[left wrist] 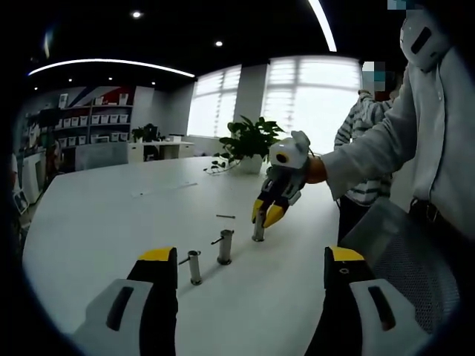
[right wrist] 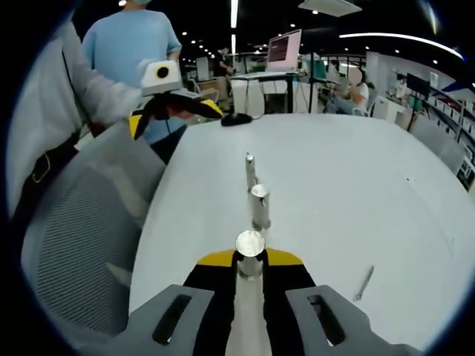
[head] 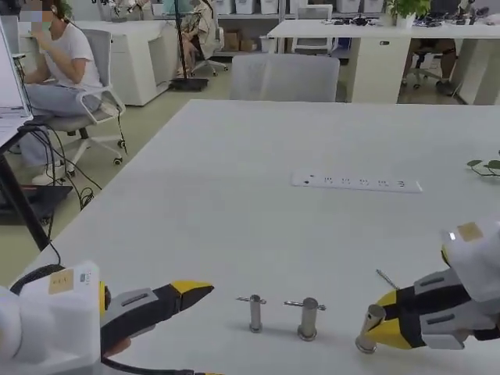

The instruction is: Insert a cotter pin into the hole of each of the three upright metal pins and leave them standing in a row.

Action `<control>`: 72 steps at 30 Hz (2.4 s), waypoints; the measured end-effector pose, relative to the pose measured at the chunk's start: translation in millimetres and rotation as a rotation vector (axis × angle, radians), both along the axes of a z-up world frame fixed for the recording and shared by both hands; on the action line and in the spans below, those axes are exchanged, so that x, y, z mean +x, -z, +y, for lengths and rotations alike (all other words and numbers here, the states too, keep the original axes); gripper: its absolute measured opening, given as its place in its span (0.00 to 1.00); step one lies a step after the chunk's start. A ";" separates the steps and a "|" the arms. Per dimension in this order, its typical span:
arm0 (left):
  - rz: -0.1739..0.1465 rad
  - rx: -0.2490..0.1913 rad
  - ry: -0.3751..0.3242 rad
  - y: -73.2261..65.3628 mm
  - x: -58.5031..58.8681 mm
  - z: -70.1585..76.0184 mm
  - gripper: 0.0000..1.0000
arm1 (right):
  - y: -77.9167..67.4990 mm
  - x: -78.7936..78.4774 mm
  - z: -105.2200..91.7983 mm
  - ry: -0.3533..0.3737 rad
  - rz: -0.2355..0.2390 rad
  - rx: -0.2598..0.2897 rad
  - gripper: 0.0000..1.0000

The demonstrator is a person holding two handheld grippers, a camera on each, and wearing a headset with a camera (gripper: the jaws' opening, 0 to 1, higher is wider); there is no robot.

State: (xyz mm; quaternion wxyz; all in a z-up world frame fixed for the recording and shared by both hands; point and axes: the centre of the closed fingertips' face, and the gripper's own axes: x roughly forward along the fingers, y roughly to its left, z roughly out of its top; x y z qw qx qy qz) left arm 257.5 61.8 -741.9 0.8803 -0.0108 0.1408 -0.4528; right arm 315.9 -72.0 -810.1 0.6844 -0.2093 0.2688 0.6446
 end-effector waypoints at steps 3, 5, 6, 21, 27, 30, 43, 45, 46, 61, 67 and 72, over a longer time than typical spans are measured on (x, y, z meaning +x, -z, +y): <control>-0.002 0.001 0.002 -0.2 -0.6 -0.2 0.81 | 1.1 -6.0 0.5 0.009 -0.003 -0.001 0.12; -0.003 -0.001 0.004 -0.2 -1.2 -0.3 0.81 | 2.9 -7.6 -0.1 0.020 -0.004 0.000 0.12; -0.003 -0.003 0.004 -0.2 -1.5 -0.3 0.81 | 3.5 -9.5 0.7 0.024 -0.005 -0.003 0.12; 0.000 -0.009 0.009 0.2 -1.0 -0.7 0.81 | 14.8 -12.2 13.6 0.186 -0.048 0.002 0.12; 0.001 -0.013 0.011 1.0 0.2 -2.6 0.81 | 17.4 -12.5 17.9 0.234 -0.062 -0.007 0.12; 0.001 -0.013 0.011 0.8 1.2 -2.9 0.81 | 20.1 -12.2 16.8 0.282 -0.029 -0.019 0.12; 0.002 -0.023 0.012 0.9 2.0 -7.0 0.80 | 26.6 -12.0 11.5 0.387 -0.041 -0.063 0.13; 0.002 -0.023 0.014 1.0 1.6 -8.6 0.80 | 26.8 -12.3 11.8 0.399 -0.041 -0.069 0.13; 0.003 -0.025 0.014 1.1 1.5 -8.6 0.80 | 26.8 -12.2 11.6 0.407 -0.038 -0.070 0.13; 0.004 -0.027 0.018 2.4 0.8 -10.3 0.80 | 28.9 -15.1 13.8 0.428 -0.018 -0.054 0.27; 0.004 -0.029 0.016 2.6 0.5 -9.3 0.80 | 25.4 -15.1 10.7 0.436 0.009 -0.032 0.35; 0.005 -0.032 0.014 1.7 -0.3 -9.0 0.80 | 25.7 -18.7 3.3 0.419 0.039 -0.039 0.37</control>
